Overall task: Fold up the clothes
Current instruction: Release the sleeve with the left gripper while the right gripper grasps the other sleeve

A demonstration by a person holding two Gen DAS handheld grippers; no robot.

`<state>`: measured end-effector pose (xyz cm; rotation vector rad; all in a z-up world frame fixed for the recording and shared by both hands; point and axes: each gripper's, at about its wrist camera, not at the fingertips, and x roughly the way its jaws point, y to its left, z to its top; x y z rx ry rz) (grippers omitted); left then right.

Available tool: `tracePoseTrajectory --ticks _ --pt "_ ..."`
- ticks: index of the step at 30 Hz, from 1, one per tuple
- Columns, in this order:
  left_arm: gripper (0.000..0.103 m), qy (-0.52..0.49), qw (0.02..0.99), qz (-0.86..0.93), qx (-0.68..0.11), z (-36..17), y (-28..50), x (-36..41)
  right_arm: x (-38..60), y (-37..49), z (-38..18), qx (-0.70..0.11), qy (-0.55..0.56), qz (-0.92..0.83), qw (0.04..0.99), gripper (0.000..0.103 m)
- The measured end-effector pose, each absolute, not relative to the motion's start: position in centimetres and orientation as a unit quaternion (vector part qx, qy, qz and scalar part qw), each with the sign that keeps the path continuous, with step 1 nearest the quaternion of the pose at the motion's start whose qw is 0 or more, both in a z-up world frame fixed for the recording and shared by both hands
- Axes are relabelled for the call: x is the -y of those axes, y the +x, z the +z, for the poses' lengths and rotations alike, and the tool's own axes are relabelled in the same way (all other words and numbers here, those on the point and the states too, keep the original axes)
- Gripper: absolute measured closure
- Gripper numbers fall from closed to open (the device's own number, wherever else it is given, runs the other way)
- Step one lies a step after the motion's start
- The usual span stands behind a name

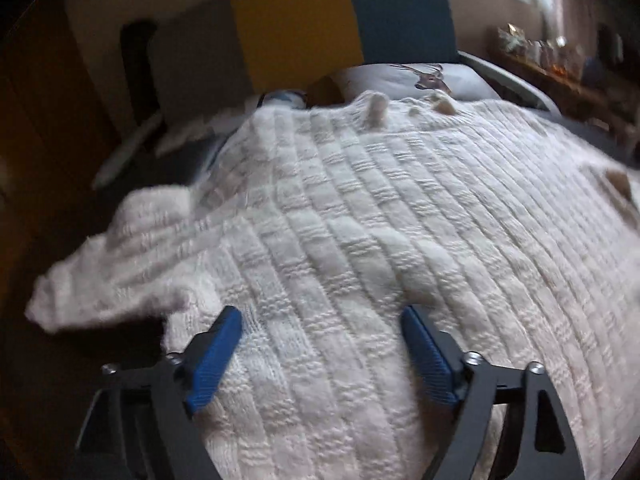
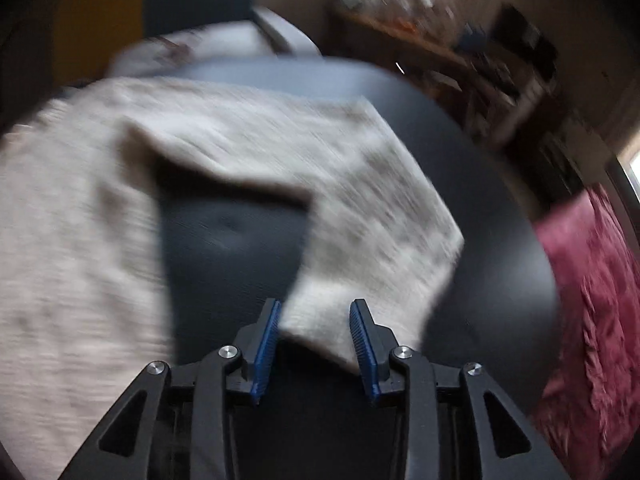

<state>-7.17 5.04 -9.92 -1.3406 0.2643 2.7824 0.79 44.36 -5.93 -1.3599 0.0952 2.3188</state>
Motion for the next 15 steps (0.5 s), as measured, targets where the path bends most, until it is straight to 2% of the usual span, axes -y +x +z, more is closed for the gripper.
tracePoseTrajectory --ticks 2,4,15 --pt "0.016 -0.428 0.021 0.898 -0.097 -9.9 -6.9 -5.3 -45.8 1.3 -6.6 -0.050 -0.497 0.835 0.232 0.066" --pt "0.016 -0.421 0.020 0.899 -0.118 -10.0 -6.7 -5.8 -46.6 1.8 -6.2 -0.074 -0.490 0.840 0.221 0.095" --pt "0.014 -0.429 0.037 0.897 -0.097 -9.9 -7.1 -4.6 -56.1 2.1 3.1 -0.152 -0.402 0.874 0.227 0.096"
